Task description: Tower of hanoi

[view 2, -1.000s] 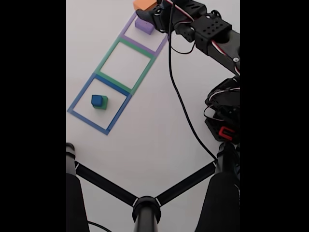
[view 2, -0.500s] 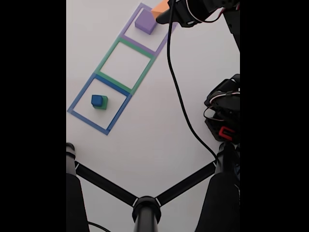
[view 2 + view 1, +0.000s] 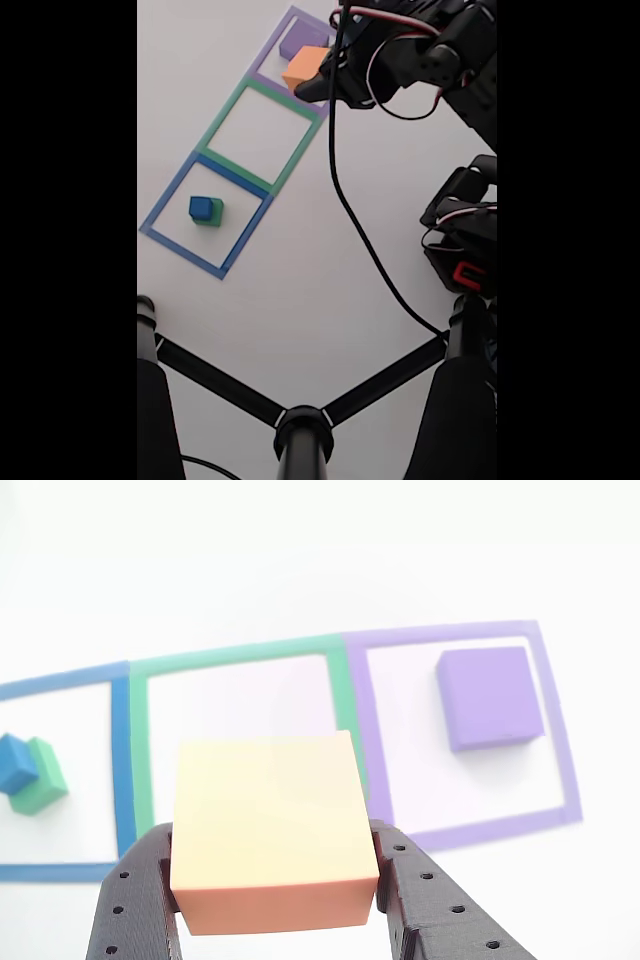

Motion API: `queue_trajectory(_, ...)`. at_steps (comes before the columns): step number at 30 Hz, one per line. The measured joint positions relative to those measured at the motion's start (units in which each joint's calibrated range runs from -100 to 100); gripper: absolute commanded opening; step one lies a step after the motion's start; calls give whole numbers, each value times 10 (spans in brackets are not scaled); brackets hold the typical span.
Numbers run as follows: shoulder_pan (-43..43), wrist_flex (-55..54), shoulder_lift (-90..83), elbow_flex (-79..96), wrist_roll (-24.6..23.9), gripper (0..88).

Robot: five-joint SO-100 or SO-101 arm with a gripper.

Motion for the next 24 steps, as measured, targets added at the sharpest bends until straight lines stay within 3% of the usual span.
queue_trajectory(12, -38, -612, 53, 460, 0, 82)
queue_trajectory(18, -45, -872, 200, 509, 0, 84)
queue_trajectory(24, -45, -1055, 369, 507, 0, 84)
